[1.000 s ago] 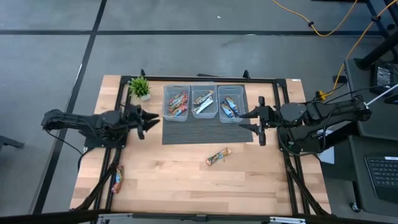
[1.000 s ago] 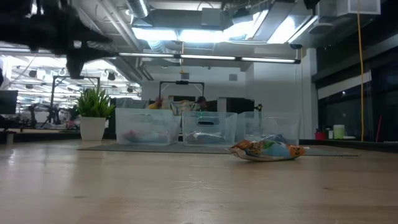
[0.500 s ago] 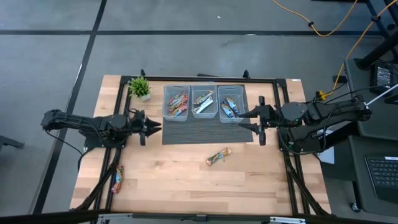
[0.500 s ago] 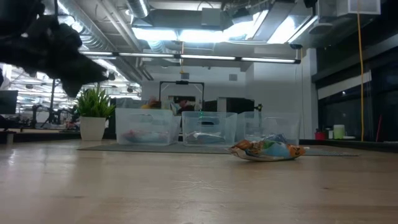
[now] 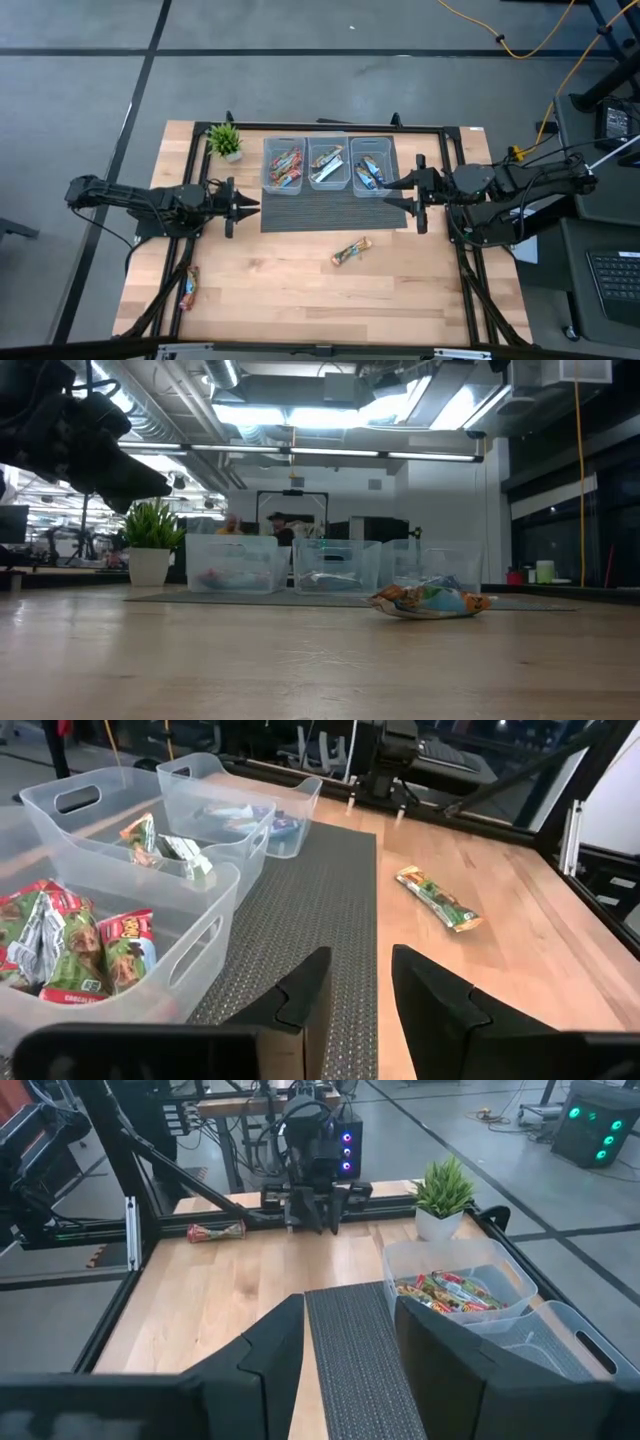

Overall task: Pick and place Granola Bars by type
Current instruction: Put the orange snack bar into the middle transparent bin

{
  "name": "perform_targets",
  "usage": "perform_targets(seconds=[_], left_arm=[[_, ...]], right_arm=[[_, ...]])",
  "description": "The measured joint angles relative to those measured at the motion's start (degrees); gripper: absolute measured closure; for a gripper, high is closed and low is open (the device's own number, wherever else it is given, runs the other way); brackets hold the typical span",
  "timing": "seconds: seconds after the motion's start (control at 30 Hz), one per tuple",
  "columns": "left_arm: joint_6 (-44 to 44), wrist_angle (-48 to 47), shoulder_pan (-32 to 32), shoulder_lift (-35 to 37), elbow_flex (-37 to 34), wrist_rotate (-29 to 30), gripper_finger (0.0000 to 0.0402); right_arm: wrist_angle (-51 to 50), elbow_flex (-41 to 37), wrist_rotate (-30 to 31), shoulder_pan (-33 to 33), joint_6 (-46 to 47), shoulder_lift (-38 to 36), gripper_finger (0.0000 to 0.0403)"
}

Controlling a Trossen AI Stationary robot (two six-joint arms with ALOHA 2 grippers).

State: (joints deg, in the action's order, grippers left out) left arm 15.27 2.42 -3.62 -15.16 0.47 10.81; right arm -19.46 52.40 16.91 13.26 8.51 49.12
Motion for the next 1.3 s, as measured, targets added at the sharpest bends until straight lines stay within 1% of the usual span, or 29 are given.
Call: perform_targets(seconds=[0.27,0.3,0.37,0.4,0.47,0.57,0.67,0.9,1.07,1.2,1.3], left_arm=[[-0.29,-0.02,0.00,0.00,0.00,0.29,0.0302],[-1.56,0.04,-0.02,-0.06,0.00,0.90,0.0301],[-7.83,0.09,0.00,-0.28,0.00,1.14,0.0300],[-10.92,0.16,0.00,-0.25,0.00,0.15,0.0300],[-15.04,0.81,-0.02,-0.15,0.00,-3.78,0.0300],[-16.61,0.92,-0.02,-0.15,0.00,-8.21,0.0300],[-16.53,0.93,-0.02,-0.15,0.00,-9.92,0.0300],[-16.05,0.74,-0.02,-0.16,0.00,-9.92,0.0300],[-16.05,0.61,-0.02,-0.14,0.00,-9.92,0.0300],[-16.05,0.34,0.10,2.29,0.00,-9.93,0.0300],[-16.05,0.15,0.83,5.05,0.02,-9.90,0.0300]], right_arm=[[0.39,0.00,0.00,0.00,-0.04,0.00,0.0240],[0.52,0.00,0.00,0.00,-0.23,0.00,0.0240],[0.53,0.00,0.02,0.00,-0.59,0.00,0.0240],[0.52,0.00,0.00,0.00,-0.61,0.00,0.0240],[0.52,0.00,0.01,0.00,-0.09,0.00,0.0240],[0.52,0.00,0.01,0.00,-0.01,0.00,0.0240],[0.52,0.00,0.00,0.00,0.00,0.00,0.0240],[0.52,0.00,0.00,0.00,0.46,0.00,0.0240],[0.31,0.00,0.00,0.00,-0.87,0.00,0.0240],[-0.77,0.00,0.00,0.00,-1.27,0.00,0.0240],[-3.35,0.00,-0.02,0.00,-1.33,0.43,0.0240]])
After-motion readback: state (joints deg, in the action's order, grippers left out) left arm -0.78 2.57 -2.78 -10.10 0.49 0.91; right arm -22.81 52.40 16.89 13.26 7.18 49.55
